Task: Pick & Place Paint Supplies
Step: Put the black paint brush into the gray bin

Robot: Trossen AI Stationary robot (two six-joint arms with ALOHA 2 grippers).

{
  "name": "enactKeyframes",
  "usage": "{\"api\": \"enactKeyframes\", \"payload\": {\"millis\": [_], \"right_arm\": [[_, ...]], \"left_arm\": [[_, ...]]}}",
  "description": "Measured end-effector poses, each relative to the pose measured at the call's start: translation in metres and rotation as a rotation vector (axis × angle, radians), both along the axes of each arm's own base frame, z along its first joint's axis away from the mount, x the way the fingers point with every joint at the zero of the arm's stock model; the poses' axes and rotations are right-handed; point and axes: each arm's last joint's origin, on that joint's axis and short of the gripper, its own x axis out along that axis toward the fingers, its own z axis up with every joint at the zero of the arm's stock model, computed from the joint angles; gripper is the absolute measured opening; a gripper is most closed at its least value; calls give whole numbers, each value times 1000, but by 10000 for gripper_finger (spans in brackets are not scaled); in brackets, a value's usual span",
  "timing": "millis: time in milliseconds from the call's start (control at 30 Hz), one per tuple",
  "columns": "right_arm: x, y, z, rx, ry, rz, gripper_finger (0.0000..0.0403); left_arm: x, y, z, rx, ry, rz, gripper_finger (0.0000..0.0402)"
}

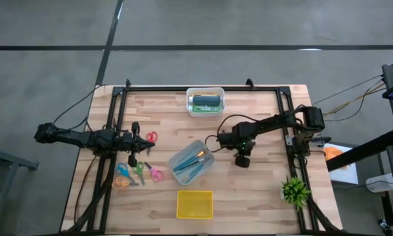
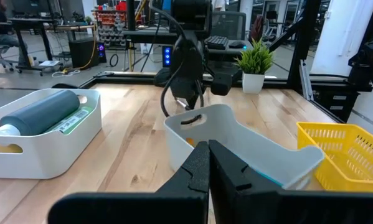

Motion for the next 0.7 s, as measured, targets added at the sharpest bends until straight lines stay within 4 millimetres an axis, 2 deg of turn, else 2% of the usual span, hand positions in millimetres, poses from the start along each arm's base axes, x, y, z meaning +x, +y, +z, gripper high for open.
{"api": "enactKeyframes", "payload": {"millis": [467,700], "right_arm": [[6,0,3,-9,-46,21,8],[7,2,24,-86,-136,26,8]], "left_arm": [[0,0,0,0,0,0,0],[0,0,0,0,0,0,0]]}}
